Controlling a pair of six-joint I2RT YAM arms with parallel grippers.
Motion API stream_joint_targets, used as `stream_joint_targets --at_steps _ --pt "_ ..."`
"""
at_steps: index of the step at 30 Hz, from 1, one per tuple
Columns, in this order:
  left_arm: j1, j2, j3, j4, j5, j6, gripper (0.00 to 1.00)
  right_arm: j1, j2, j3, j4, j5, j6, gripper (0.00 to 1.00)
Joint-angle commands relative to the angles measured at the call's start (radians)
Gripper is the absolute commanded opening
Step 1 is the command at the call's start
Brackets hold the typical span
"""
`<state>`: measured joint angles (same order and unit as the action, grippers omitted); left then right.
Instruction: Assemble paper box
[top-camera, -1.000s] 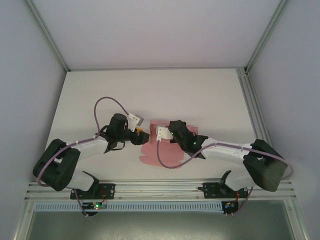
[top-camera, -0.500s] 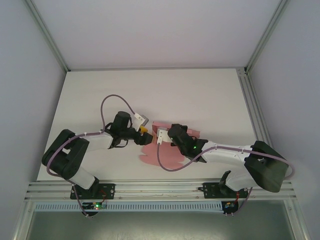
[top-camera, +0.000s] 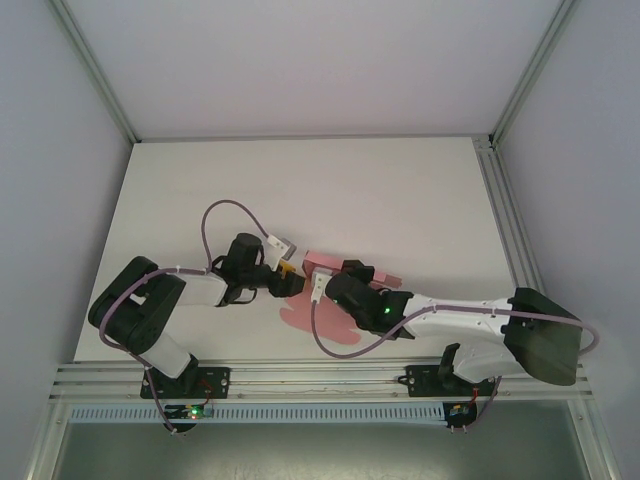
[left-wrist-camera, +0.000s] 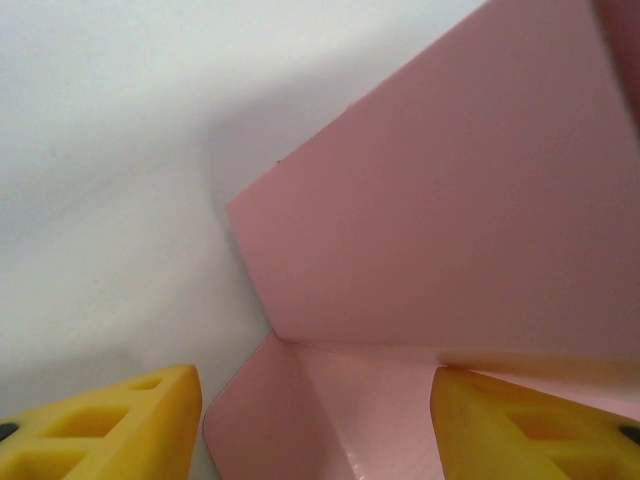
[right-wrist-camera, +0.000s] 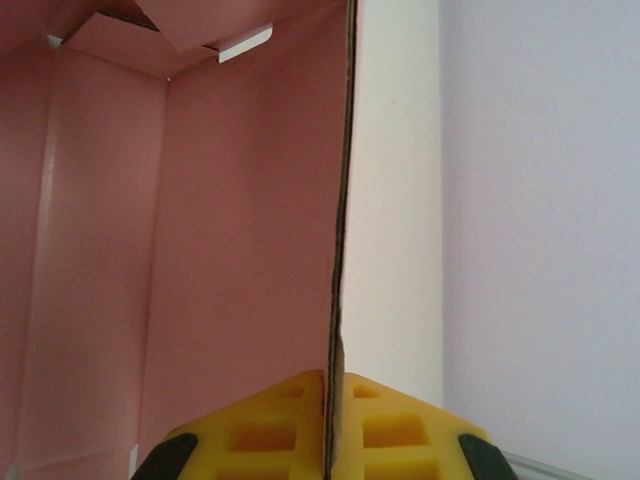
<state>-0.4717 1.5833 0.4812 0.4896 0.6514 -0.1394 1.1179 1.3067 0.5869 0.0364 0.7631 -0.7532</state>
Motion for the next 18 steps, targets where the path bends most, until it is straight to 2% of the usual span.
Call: stream_joint_targets --at_steps 1,3,5,7,13,18 --pt "-0.008 0.022 0.024 0.083 0.029 0.008 0.63 0.023 -0.004 -0.027 -0.145 -0.073 0.038 0.00" --pt "-0.008 0.049 0.051 0.095 0.086 0.023 0.63 0.031 0.007 -0.027 -0.159 -0.086 0.049 0.00" --pt "-0.007 0.070 0.034 0.178 0.140 0.034 0.62 0.041 0.032 -0.021 -0.216 -0.079 0.052 0.00" --pt "-0.002 0.081 0.009 0.253 0.134 0.032 0.61 0.060 0.058 -0.012 -0.277 -0.039 0.059 0.00" --pt "0.027 0.075 0.055 0.156 0.144 0.035 0.56 0.083 0.088 -0.068 -0.265 0.081 -0.037 0.00" --pt "0.027 0.042 0.045 0.136 0.212 0.100 0.63 0.091 0.158 -0.090 -0.231 0.143 -0.130 0.00"
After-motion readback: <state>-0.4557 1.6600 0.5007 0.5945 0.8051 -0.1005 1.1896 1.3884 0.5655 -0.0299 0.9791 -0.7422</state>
